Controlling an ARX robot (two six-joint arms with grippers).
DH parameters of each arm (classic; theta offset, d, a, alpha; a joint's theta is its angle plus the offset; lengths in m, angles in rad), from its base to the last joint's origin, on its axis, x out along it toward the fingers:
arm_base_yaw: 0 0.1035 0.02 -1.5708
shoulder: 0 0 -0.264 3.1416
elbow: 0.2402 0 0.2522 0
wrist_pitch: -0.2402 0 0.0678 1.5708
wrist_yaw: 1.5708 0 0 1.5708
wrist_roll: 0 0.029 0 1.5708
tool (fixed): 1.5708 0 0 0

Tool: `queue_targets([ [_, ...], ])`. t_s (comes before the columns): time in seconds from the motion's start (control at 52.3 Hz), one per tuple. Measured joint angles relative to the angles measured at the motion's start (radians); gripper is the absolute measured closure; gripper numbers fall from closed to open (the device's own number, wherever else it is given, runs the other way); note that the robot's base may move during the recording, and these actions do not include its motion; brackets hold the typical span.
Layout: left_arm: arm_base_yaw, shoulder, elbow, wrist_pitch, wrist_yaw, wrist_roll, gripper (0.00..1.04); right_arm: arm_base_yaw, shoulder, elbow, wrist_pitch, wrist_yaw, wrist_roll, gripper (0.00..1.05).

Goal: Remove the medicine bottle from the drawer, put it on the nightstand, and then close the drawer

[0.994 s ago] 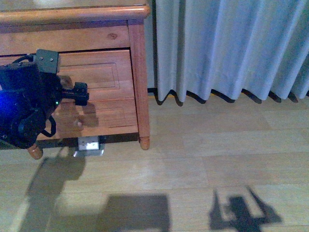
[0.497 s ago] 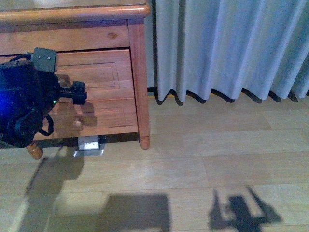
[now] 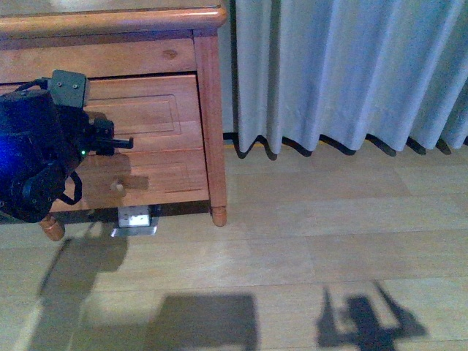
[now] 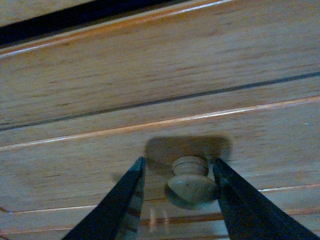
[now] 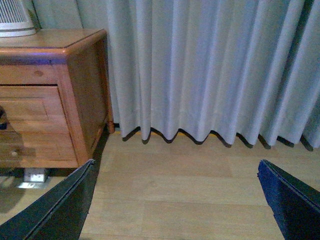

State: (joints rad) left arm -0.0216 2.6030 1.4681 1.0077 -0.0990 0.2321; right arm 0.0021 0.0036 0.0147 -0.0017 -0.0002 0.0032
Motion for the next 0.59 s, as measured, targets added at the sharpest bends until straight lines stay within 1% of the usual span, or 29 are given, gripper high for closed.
queue_targets([
  [0.038, -0.002, 0.000, -0.001, 0.000, 0.000, -0.002, 0.75, 0.000, 0.000, 0.000, 0.000, 0.000, 0.000, 0.07],
  [0.096, -0.003, 0.000, -0.003, 0.001, 0.000, -0.002, 0.78, 0.000, 0.000, 0.000, 0.000, 0.000, 0.000, 0.07],
  [0.344, -0.003, -0.024, -0.047, 0.020, -0.003, -0.024, 0.79, 0.000, 0.000, 0.000, 0.000, 0.000, 0.000, 0.07],
  [0.497, -0.011, -0.079, -0.168, 0.068, -0.011, -0.048, 0.79, 0.000, 0.000, 0.000, 0.000, 0.000, 0.000, 0.07],
  [0.592, -0.021, -0.125, -0.270, 0.109, -0.033, -0.062, 0.79, 0.000, 0.000, 0.000, 0.000, 0.000, 0.000, 0.07],
])
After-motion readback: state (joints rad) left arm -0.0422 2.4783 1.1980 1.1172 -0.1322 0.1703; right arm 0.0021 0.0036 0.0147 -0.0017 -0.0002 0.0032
